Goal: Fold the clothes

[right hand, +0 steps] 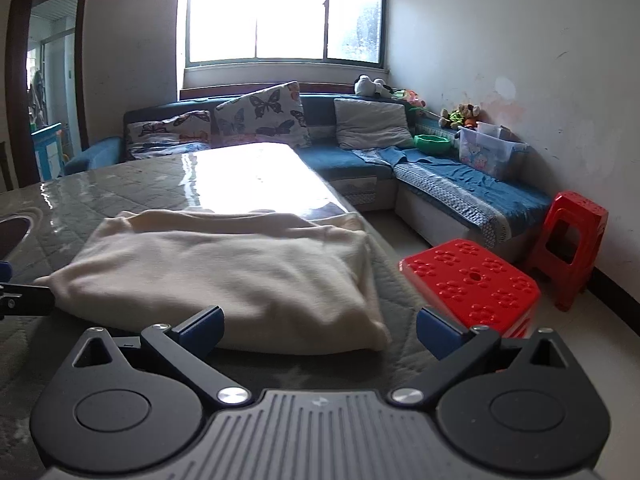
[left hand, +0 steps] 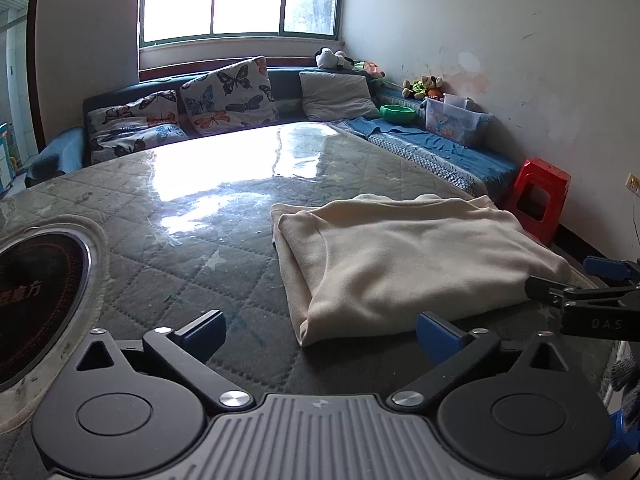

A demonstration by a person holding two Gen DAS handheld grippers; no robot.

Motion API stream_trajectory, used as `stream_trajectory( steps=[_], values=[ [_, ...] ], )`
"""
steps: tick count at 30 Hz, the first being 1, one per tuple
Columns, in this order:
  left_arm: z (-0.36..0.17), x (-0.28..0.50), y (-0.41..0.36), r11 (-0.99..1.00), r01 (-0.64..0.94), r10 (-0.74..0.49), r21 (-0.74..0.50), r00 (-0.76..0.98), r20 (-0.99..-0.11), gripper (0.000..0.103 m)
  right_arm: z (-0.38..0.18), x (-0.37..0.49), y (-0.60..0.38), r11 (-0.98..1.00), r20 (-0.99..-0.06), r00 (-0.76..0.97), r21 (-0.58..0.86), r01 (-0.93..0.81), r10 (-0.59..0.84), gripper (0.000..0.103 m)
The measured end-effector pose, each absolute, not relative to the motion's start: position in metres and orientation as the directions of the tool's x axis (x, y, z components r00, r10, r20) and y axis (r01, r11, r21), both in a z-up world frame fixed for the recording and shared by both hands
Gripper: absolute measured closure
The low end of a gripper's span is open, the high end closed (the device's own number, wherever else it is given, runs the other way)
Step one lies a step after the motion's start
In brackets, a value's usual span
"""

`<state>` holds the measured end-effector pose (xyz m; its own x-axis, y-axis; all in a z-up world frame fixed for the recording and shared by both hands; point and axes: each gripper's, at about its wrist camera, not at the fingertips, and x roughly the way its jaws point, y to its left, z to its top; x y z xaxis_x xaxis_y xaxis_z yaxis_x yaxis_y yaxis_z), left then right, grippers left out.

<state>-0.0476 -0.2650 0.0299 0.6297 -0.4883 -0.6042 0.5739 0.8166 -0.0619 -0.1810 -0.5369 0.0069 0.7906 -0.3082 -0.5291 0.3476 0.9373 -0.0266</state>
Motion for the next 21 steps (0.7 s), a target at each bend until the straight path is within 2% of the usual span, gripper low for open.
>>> stream_trajectory(
  steps=[21],
  values=[
    [0.029,-0.079,-0.228,0.855,0.512,-0.455,-0.085,0.659,-0.599,0.000,0.006,-0.195,-0.488,0.937,-0.548,0.786,0.010,0.349,-0.286,0.000]
  ],
)
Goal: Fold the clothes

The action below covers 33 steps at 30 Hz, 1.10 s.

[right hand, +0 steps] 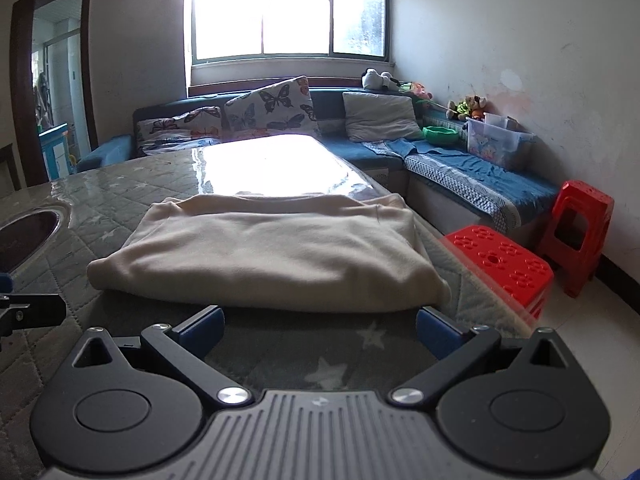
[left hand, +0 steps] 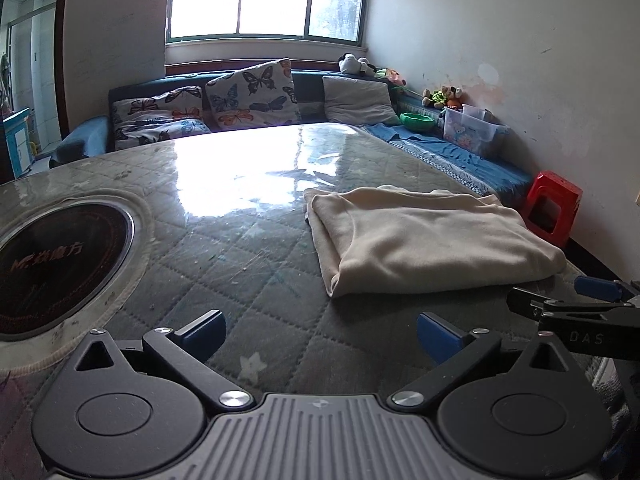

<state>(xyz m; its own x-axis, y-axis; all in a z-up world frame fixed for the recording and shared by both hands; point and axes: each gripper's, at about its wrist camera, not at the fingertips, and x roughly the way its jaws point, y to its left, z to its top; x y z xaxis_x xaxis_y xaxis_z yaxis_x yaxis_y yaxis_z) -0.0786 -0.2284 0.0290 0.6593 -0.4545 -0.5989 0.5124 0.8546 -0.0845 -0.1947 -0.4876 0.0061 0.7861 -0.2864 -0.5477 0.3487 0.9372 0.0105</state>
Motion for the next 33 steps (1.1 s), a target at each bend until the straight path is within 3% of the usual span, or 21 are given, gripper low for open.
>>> stream_trajectory(
  steps=[33],
  values=[
    [0.034,-0.122,-0.224,0.830,0.554,-0.484,-0.060,0.664,-0.570,0.000,0.011,-0.222,-0.464,0.939,-0.528,0.798,0.005,0.345,-0.290,0.000]
  ],
)
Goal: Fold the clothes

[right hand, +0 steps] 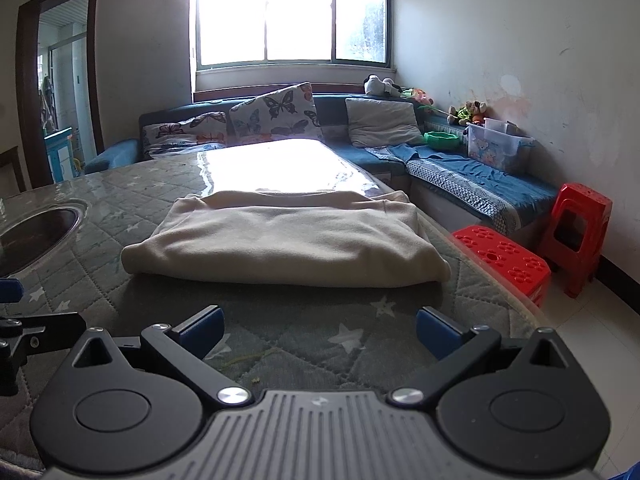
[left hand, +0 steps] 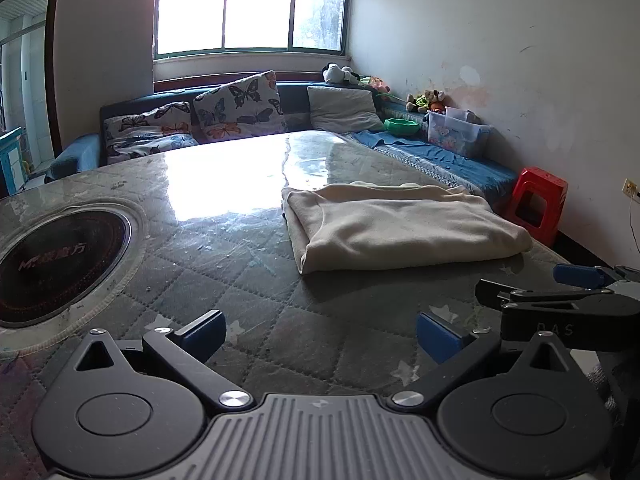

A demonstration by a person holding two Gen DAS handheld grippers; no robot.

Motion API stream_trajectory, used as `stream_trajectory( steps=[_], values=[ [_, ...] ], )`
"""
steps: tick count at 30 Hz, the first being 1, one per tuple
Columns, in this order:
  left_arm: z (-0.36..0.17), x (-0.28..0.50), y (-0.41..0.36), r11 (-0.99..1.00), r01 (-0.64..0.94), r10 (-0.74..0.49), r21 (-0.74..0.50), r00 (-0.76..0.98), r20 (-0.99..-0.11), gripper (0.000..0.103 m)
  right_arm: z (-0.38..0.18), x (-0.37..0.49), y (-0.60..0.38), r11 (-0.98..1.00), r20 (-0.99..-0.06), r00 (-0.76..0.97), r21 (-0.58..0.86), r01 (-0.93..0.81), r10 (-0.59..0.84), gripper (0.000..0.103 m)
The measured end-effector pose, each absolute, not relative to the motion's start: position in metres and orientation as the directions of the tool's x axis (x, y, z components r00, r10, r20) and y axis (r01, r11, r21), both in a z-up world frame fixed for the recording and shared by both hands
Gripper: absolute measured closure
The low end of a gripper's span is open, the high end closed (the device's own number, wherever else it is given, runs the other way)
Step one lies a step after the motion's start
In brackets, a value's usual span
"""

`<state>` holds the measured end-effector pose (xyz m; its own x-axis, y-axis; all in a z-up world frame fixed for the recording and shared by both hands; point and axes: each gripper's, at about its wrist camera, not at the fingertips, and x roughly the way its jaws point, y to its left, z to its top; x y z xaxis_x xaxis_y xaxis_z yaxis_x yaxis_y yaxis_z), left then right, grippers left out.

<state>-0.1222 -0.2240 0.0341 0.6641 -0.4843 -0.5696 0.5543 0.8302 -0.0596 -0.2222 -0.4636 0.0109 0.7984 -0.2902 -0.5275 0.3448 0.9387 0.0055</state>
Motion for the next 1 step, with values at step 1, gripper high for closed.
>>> stream_trajectory(
  steps=[1],
  values=[
    [0.0346,-0.1227,-0.2241,0.828,0.557,-0.487,-0.060,0.663,-0.569,0.000,0.0110,-0.2227,-0.4633,0.939,-0.527,0.799,0.006,0.345,-0.290,0.000]
  ],
)
